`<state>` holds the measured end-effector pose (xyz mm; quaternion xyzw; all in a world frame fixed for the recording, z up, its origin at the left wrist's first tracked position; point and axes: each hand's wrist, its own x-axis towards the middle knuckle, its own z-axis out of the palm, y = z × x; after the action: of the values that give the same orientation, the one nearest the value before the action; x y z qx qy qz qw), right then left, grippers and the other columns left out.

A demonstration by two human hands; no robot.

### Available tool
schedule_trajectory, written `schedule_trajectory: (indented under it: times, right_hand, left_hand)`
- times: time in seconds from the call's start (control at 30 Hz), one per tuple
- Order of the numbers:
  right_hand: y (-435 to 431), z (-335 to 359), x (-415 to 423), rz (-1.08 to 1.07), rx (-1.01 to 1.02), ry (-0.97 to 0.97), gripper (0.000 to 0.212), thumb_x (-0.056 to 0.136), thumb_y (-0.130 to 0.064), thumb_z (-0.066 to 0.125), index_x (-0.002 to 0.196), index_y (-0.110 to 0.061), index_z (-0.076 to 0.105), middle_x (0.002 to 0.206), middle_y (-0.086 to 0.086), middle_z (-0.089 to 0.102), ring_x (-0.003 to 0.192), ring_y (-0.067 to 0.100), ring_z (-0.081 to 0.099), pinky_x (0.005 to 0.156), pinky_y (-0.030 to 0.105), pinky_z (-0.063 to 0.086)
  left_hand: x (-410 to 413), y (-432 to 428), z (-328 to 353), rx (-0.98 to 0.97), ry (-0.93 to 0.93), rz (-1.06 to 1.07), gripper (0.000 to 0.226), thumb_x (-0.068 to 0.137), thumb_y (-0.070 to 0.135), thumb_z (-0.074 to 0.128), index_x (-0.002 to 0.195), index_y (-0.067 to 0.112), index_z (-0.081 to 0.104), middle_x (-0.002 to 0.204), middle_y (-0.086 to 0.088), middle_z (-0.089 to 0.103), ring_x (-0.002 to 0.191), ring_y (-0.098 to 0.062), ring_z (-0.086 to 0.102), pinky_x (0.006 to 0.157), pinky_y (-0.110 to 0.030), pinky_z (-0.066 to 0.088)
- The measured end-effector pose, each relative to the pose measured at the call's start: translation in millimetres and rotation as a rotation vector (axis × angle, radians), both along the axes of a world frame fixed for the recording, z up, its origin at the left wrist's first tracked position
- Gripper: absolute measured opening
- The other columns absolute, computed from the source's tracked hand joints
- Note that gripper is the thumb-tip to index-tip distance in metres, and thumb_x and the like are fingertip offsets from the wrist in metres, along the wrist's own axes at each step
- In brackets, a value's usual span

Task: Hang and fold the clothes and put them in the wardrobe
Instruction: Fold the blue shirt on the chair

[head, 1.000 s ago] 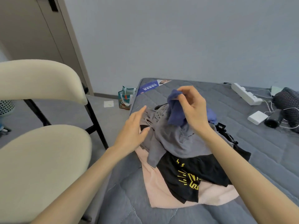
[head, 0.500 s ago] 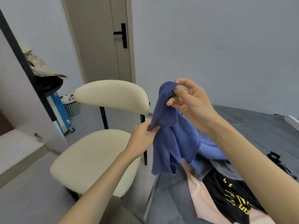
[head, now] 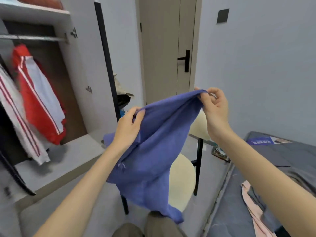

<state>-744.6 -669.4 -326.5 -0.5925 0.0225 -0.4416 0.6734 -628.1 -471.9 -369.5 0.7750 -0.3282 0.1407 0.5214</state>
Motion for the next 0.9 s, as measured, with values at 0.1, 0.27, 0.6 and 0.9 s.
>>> schedule_trajectory:
  times: [0.1,0.27,0.6,0.9]
  right_hand:
    - [-3.4,0.9,13.1,-0.041,-0.085,0.015,0.018,0.1,-0.012,0.047,0.088,-0.025,0.046,0.123,-0.003,0.066,0.113,0.001,0.06,0.096,0.02,0.045]
    - [-9.3,-2.7,23.1,-0.051,-0.169,0.076,0.018,0.099,-0.024,0.048,0.085,-0.036,0.048,0.135,-0.015,0.057,0.118,-0.01,0.052,0.093,0.019,0.039]
    - [-20.1,-53.7,44.3,-0.129,-0.217,0.218,0.013,0.096,-0.015,0.053,0.087,-0.024,0.051,0.117,0.0,0.066,0.117,-0.003,0.055,0.102,0.03,0.042]
    - [-40.0,-139.4,114.0,-0.228,-0.253,0.518,0.001,0.095,-0.014,0.054,0.096,-0.014,0.054,0.097,-0.01,0.057,0.099,0.011,0.052,0.085,0.024,0.035]
  left_hand:
    - [4.5,15.9,-2.4,0.27,-0.178,0.006,0.057,0.081,0.037,0.073,0.126,0.046,0.041,0.115,0.018,0.054,0.097,-0.002,0.051,0.073,-0.013,0.041]
    - [13.0,21.4,-15.1,0.358,-0.085,-0.03,0.054,0.072,-0.019,0.038,0.092,0.031,0.031,0.095,0.006,0.034,0.085,-0.018,0.036,0.065,-0.022,0.032]
    - [37.4,42.6,-56.9,0.553,-0.034,0.273,0.017,0.098,0.01,0.05,0.108,0.017,0.062,0.105,-0.006,0.066,0.086,-0.02,0.058,0.071,-0.025,0.042]
    - [96.2,36.9,-115.1,0.764,0.001,0.353,0.025,0.101,0.028,0.044,0.106,0.028,0.068,0.101,-0.007,0.06,0.088,-0.027,0.059,0.076,-0.043,0.054]
